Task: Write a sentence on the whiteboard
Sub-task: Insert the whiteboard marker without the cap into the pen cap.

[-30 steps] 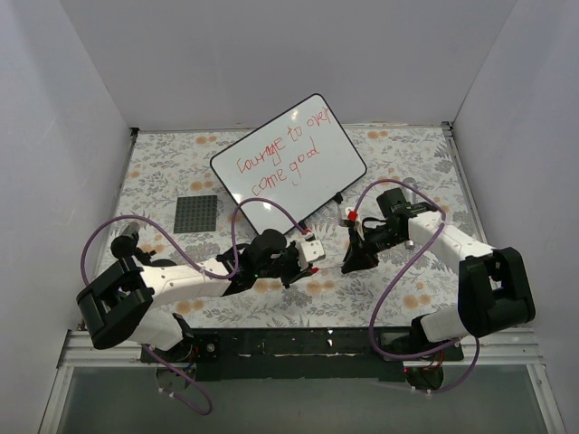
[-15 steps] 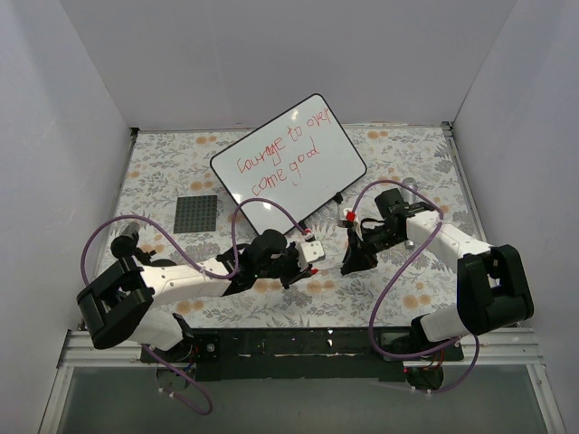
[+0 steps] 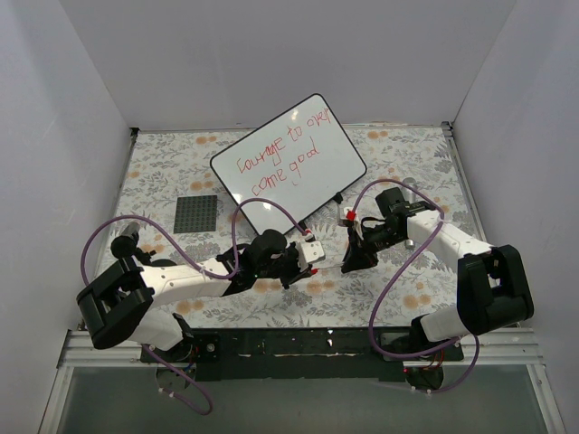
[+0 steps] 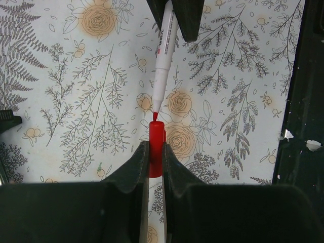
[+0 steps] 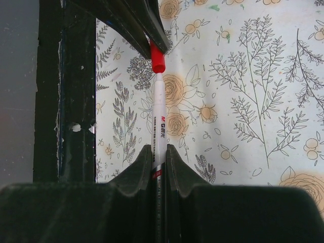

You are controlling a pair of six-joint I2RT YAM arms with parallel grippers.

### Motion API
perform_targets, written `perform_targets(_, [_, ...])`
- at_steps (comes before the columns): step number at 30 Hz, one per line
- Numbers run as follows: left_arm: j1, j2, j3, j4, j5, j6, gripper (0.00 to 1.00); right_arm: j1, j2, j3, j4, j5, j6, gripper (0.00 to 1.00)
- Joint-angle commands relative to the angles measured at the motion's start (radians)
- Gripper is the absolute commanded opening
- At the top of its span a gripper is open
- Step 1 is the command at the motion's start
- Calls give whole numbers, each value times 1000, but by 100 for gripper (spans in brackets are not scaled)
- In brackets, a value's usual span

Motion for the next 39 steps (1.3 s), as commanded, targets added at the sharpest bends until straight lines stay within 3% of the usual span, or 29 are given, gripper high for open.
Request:
perform_targets(1, [-4,-22,10,4,1,13,0,-3,-16,34,7,-6,0,1])
perform_targets(39, [-2,9,44,27,21,12,0,26,23,28,15,-12,12,1])
